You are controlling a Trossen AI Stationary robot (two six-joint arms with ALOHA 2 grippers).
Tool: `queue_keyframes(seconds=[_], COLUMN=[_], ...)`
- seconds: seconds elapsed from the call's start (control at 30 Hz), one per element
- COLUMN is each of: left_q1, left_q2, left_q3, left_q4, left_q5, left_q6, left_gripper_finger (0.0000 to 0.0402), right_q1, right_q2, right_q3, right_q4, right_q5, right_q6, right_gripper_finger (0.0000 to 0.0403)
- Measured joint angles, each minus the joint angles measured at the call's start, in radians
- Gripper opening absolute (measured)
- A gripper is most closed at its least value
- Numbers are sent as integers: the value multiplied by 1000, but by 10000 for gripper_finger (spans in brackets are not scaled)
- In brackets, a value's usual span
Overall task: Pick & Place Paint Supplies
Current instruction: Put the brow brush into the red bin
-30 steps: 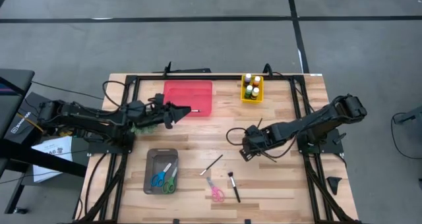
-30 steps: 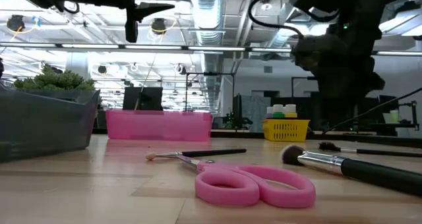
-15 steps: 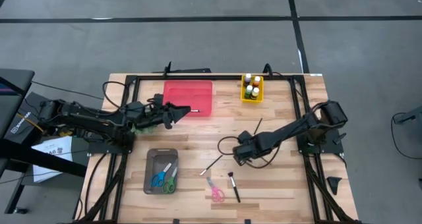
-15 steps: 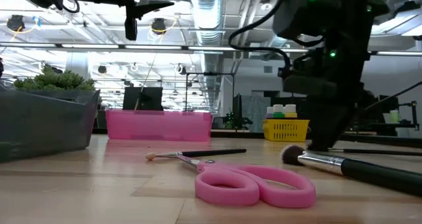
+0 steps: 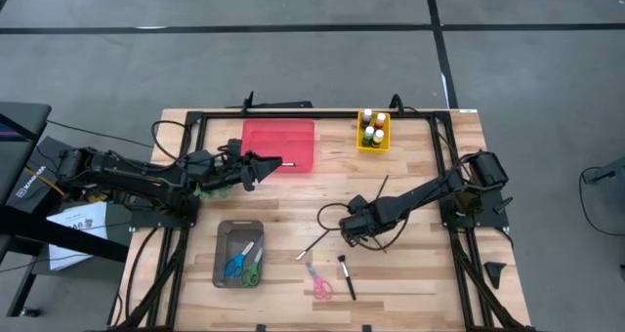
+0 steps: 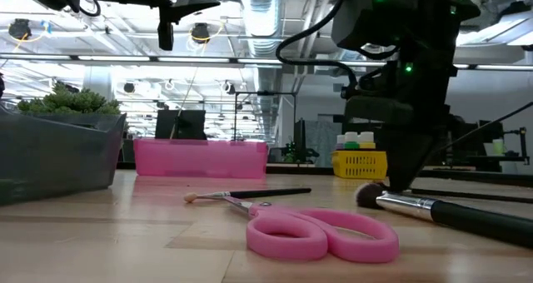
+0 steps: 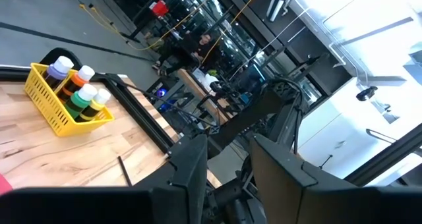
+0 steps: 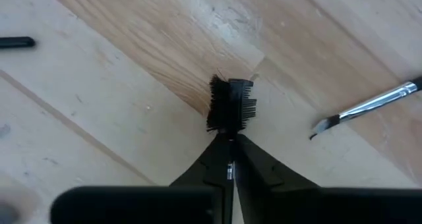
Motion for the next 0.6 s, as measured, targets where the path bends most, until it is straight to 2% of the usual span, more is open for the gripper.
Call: queue_keyframes(seconds=[0.23, 0.6], left_q1=[0, -23], left_q2=[0, 0], left_q3=[0, 0], left_q4=[1, 6], left_q5=[0, 0], left_q6=[0, 1], left_gripper_finger=[110, 110], right_q1=[28, 62], right_q2=[-47, -273], right_q3=[-9, -5], right_q4=[-15, 10], right_q5=[19, 95], right_q6=[8, 50], right_gripper_finger=[3, 0])
